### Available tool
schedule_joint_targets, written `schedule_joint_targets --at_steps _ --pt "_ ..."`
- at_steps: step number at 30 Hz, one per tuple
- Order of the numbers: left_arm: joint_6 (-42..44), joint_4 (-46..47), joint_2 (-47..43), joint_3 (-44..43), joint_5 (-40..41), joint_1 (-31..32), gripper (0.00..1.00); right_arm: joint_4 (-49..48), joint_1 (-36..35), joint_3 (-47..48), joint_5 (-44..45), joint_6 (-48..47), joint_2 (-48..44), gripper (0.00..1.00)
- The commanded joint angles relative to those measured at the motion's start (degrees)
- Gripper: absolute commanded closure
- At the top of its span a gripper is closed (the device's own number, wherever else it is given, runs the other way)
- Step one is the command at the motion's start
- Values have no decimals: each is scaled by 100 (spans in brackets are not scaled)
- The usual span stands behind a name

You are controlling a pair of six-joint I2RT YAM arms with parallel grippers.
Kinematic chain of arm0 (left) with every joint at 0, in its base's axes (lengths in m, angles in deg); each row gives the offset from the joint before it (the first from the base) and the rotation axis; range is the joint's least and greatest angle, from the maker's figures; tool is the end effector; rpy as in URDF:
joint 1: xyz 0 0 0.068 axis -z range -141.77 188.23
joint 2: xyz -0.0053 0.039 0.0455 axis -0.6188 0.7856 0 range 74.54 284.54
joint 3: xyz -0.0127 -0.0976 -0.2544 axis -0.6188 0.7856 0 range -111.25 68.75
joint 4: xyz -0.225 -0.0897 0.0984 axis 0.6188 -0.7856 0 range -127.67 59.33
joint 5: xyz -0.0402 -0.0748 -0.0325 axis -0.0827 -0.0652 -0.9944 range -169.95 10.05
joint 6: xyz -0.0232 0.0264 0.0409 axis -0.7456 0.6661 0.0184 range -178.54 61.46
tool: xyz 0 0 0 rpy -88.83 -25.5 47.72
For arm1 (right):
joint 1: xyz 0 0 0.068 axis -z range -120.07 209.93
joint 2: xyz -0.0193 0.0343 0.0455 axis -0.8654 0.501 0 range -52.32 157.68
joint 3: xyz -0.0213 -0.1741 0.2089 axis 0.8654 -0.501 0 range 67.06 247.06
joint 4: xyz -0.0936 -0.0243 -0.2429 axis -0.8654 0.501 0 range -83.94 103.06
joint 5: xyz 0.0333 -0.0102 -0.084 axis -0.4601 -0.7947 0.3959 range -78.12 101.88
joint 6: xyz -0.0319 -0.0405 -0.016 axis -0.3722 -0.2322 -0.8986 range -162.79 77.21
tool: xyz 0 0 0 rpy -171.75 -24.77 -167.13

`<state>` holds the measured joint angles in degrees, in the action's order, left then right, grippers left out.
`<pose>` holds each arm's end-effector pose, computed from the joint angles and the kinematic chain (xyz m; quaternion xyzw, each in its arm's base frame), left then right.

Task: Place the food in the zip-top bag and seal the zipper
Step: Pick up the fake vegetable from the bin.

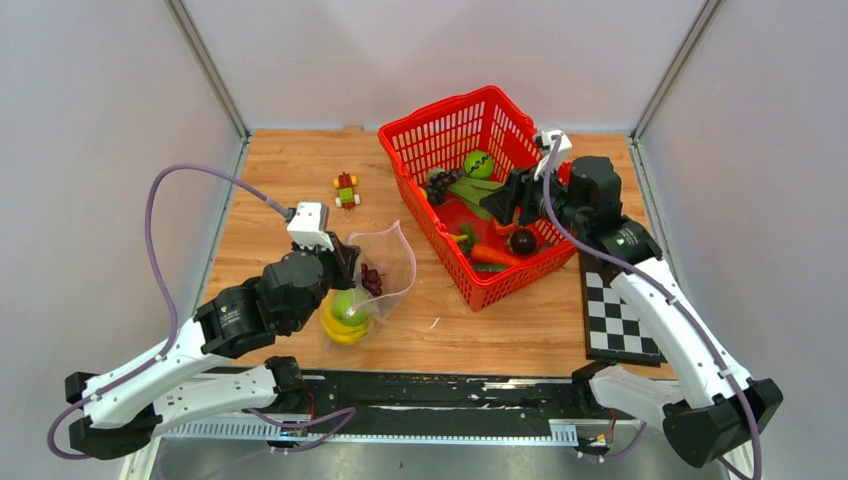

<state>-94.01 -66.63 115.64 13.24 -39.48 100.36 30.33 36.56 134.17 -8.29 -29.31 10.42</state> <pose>0.0847 -0.1107 0.3690 -0.0103 0.7998 -0.2087 0.5628 0.2153 0.1064 0.3900 -0.1697 0.7944 0.3147 0.4911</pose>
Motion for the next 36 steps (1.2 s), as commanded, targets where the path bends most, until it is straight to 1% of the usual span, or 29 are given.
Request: schedule_joint_targets --at_steps 1,2,3,4,6,8,10,14,18,21,23,26,28,31,36 --pt "81 241 25 -22 -127 -13 100 281 -29 -9 1384 -330 352 35" --pt "83 235 20 -22 -140 -14 100 522 -20 74 1858 -426 507 28" --pt "71 236 18 -17 -148 -10 100 745 -7 218 2249 -551 846 22" --pt "61 243 5 -9 -150 -8 100 898 24 321 2371 -678 1122 18" --pt "68 271 8 -3 -160 -14 100 1194 35 609 2643 -807 1734 15" --pt "60 264 20 -8 -196 -8 100 1359 43 870 2864 -854 2263 13" --pt "62 263 30 -19 -221 -8 100 1416 60 1080 2755 -918 2716 12" --pt "56 190 28 -54 -217 -8 100 1615 62 1464 2726 -756 3450 12" --pt "47 141 -21 -48 -175 -8 100 1451 62 1519 2404 -768 3875 12" --pt "35 143 -12 -39 -172 -8 100 1232 63 1543 2483 -763 4108 12" --pt "32 151 0 -48 -200 -8 100 1277 63 1667 2490 -763 4305 14" --pt "49 112 -1 -73 -197 -10 100 1589 63 1860 2586 -620 4523 21" --pt "53 90 -17 -74 -167 -11 100 1568 67 1755 2634 -542 4518 26" --pt "73 93 -49 -65 -160 -10 100 1464 62 1484 2484 -490 4386 29" --pt "98 120 -8 -66 -199 -12 100 1443 66 1299 2252 -495 4163 54"
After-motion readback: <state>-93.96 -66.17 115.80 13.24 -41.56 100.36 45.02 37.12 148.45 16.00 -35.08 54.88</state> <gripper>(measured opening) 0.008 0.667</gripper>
